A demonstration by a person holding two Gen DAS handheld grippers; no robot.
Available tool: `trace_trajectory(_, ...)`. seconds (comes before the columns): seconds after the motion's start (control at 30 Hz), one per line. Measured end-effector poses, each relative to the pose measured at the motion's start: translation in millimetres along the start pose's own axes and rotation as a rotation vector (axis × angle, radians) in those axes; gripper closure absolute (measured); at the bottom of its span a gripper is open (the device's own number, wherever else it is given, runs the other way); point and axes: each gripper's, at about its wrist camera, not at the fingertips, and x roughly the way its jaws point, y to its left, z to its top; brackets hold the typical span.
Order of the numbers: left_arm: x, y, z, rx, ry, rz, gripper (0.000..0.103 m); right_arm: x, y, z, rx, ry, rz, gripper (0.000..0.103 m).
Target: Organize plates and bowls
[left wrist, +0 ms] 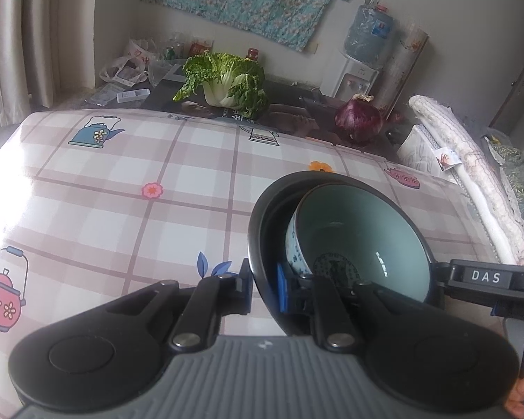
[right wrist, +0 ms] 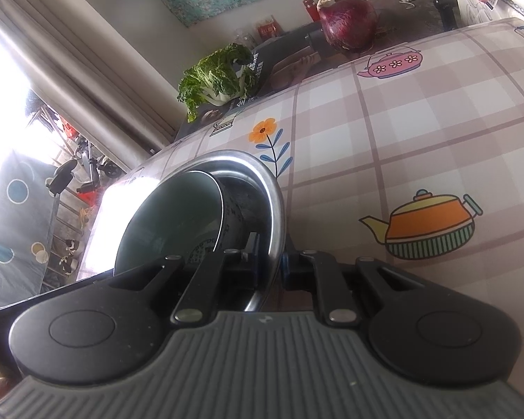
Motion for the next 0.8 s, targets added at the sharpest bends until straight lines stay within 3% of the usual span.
trace_trajectory(0.8,-28.9,-5.7,4.8,-0.012,-0.055,-0.023,0.089,-30.4,14.2,4.7,-0.014,-0.036,0.001,0.091)
